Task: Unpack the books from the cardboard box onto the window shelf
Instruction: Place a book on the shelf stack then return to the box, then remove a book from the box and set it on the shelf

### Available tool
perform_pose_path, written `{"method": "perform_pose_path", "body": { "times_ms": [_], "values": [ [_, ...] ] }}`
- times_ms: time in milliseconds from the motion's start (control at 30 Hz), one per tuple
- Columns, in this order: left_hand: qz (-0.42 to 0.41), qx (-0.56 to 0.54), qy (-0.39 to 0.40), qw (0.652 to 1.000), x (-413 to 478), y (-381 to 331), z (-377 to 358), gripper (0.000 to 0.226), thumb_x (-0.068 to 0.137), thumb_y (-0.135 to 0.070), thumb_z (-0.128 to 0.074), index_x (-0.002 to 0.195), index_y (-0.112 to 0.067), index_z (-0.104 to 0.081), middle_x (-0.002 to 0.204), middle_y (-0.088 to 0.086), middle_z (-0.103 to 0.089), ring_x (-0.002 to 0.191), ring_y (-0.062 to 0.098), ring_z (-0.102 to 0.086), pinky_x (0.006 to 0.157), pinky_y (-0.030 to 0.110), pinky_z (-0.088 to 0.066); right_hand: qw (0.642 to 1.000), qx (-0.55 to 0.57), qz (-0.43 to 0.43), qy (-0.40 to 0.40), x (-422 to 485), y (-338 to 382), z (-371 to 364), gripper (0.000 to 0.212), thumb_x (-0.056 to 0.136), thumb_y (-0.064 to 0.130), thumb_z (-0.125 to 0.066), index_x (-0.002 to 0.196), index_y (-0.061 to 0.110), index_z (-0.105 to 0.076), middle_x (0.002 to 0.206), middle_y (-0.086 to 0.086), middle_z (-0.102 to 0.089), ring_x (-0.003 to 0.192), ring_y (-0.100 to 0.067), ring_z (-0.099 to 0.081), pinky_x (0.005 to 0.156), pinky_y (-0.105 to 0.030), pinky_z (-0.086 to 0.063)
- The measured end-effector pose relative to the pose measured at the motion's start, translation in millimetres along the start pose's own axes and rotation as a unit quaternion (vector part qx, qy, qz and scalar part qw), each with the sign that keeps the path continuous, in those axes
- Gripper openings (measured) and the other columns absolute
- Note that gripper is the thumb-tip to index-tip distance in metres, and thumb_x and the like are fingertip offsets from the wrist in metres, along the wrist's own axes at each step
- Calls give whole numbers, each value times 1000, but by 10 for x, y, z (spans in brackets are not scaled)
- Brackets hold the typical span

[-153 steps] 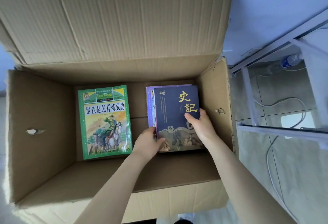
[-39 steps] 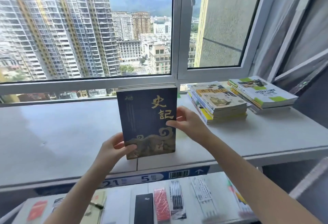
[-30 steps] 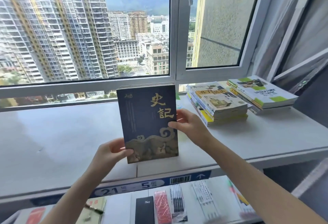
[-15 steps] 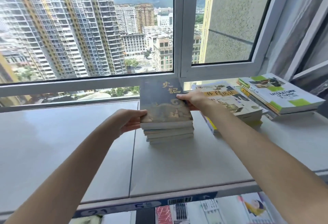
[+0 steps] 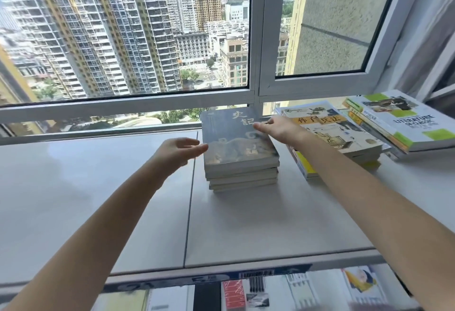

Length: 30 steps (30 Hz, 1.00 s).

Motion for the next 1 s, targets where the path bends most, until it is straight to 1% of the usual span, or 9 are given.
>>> {"method": "perform_pose_path", "body": {
  "times_ms": [100,233,333,500,633,700,767,867,1000],
  "values": [
    [-90,150,18,984,-271,-133,-78,80,73,-49,-71,141,-23,-40,144,-6,-42,128,5,-37,103,24,-28,998,-45,33,8,-176,86,134,89,83,67,-46,145,5,-28,151,-12,-29,137,-29,-32,105,-40,-34],
    [-192,226,63,953,-827,-266,-237,109,50,-75,-63,146,-38,-25,153,-14,-25,128,-7,-22,108,22,-17,997,-62,49,14,-721,99,300,95,82,70,-43,151,13,-10,160,-7,-10,146,-24,-11,116,-44,-15],
    [-243,252,104,931,-1314,-310,-462,112,47,-81,-59,145,-44,-20,154,-18,-20,136,-5,-18,110,21,-14,996,-74,50,5,-1277,54,383,90,85,67,-43,152,18,-8,159,-5,-12,146,-23,-13,117,-43,-15],
    [-303,299,156,891,-2205,-223,-928,115,46,-83,-53,147,-42,-16,156,-16,-15,144,1,-7,111,24,-11,997,-65,-38,-31,-2403,-392,398,94,83,67,-46,152,17,-8,160,-9,-11,146,-26,-14,117,-40,-16],
    [-350,297,221,860,-2959,-141,-1437,114,46,-83,-49,147,-37,-22,154,-18,-19,142,2,-13,109,20,-12,985,-111,-127,-31,-3480,-1048,368,94,84,67,-44,151,10,-11,159,-11,-12,146,-26,-13,118,-38,-14],
    [-372,299,251,842,-3330,-160,-1778,114,46,-86,-46,146,-40,-21,148,-28,-17,142,0,-12,111,23,-15,978,-112,-175,-30,-4065,-1421,409,96,82,70,-44,151,11,-12,159,-10,-12,146,-27,-12,118,-41,-14],
    [-384,305,281,825,-3670,-182,-2149,113,45,-89,-43,146,-44,-17,151,-26,-15,143,-1,-10,111,26,-18,971,-103,-211,-36,-4620,-1792,470,94,82,69,-45,151,12,-14,159,-10,-15,145,-29,-14,117,-42,-17],
    [-428,308,333,782,-4271,-265,-2871,112,47,-91,-40,145,-46,-13,156,-21,-14,142,-2,-7,111,27,-19,961,-88,-259,-52,-5542,-2424,626,92,83,68,-45,150,13,-17,158,-9,-17,145,-27,-17,117,-42,-18],
    [-500,317,385,708,-5152,-370,-3930,105,61,-84,-49,148,-39,-12,155,-22,-13,127,-19,9,108,20,-12,941,-54,-325,-75,-6788,-3319,869,92,83,67,-48,150,11,-18,158,-8,-19,145,-25,-19,117,-39,-19]
  ]
}}
Point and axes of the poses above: each hand's wrist, its own x-axis towards the middle knuckle, its own z-axis out of the back of the hand, y = z × x, the point moved 9 cm from there along x, towards the middle knuckle
